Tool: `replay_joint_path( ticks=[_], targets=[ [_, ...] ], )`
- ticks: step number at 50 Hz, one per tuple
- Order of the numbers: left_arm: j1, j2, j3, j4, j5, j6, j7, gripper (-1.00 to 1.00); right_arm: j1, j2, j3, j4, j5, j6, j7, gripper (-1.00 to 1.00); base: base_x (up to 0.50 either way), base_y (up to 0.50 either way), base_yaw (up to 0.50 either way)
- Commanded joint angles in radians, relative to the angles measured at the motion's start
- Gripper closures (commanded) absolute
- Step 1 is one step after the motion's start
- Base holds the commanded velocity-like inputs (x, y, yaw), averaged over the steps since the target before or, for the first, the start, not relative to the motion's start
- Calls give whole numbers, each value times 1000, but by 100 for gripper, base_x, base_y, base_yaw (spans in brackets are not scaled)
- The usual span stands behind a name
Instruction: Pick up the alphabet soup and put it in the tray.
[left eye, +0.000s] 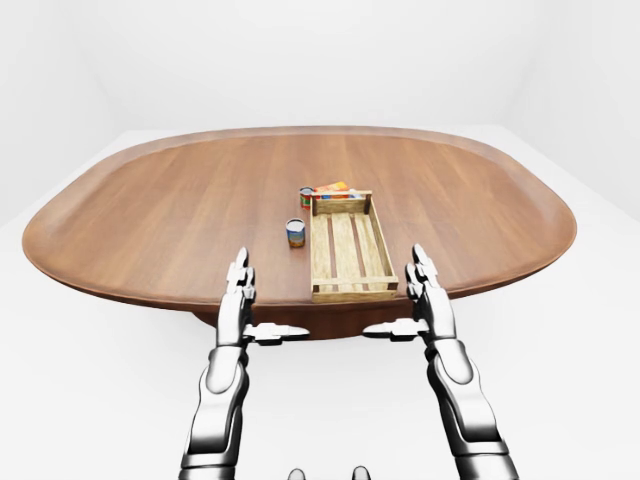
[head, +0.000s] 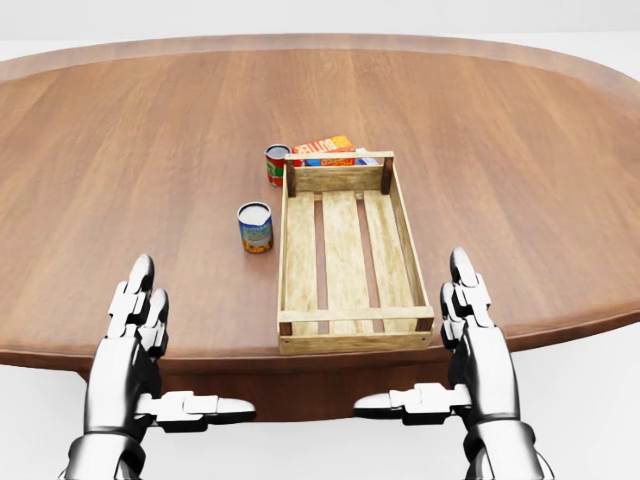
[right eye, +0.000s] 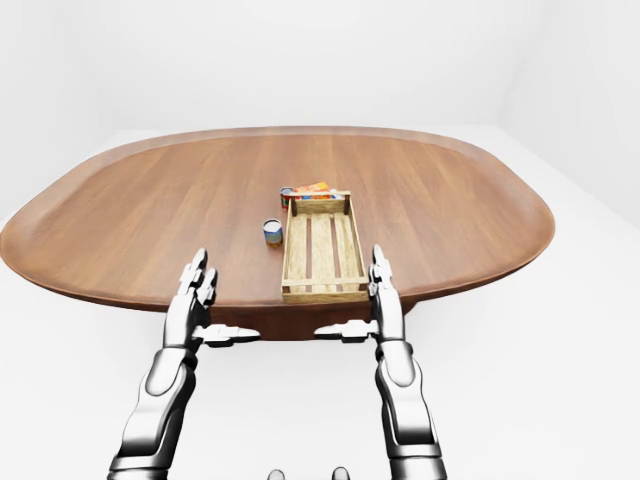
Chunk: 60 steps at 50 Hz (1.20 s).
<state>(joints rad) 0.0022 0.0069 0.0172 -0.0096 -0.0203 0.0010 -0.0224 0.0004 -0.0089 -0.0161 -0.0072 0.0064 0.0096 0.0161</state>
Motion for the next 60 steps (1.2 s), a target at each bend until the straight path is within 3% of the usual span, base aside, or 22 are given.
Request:
replay_joint_path(
  ticks=[1, 9, 13, 15, 17, 23, 24, 25, 29, 31, 37, 41, 47, 60],
  targets=[
    [16, 10, 22, -33, -40, -13, -47, -100, 5, -12, -27, -35, 15, 31, 29, -100, 0, 0, 0],
    [17, 17, 55, -95, -99, 20, -50, -100, 29, -9, -35, -97, 31, 48, 26, -100, 0, 0, 0],
    [43, 21, 66, -198, -113, 65, -52, -100, 42, -10, -36, -157, 43, 78, 29, -100, 0, 0, 0],
    [48, 22, 68, -212, -107, 65, -58, -100, 53, -10, -40, -181, 50, 78, 34, -100, 0, 0, 0],
    [33, 25, 79, -170, -104, 40, -66, -100, 53, -7, -48, -178, 75, 78, 43, -100, 0, 0, 0],
    [18, 40, 118, -204, -141, 86, -66, -100, 77, -21, -92, -267, 103, 78, 42, -100, 0, 0, 0],
    [22, 36, 121, -152, -133, 24, -74, -100, 82, -23, -106, -279, 113, 78, 45, -100, 0, 0, 0],
    [25, 37, 125, -150, -136, 16, -77, -100, 86, -23, -116, -291, 116, 78, 44, -100, 0, 0, 0],
    [43, 50, 161, -248, -163, 73, -75, -100, 120, -23, -163, -412, 132, 78, 45, -100, 0, 0, 0],
    [43, 54, 179, -272, -174, 86, -76, -100, 138, -20, -189, -474, 150, 78, 53, -100, 0, 0, 0],
    [40, 67, 232, -335, -230, 86, -86, -100, 173, -5, -267, -612, 176, 78, 72, -100, 0, 0, 0],
    [31, 80, 256, -331, -186, 86, -68, -100, 179, 5, -324, -645, 200, 78, 87, -100, 0, 0, 0],
    [29, 99, 329, -397, -256, 86, -71, -100, 191, 15, -396, -705, 233, 78, 108, -100, 0, 0, 0],
    [33, 99, 369, -465, -272, 86, -63, -100, 185, 24, -396, -721, 243, 78, 120, -100, 0, -15, 0]
  ],
)
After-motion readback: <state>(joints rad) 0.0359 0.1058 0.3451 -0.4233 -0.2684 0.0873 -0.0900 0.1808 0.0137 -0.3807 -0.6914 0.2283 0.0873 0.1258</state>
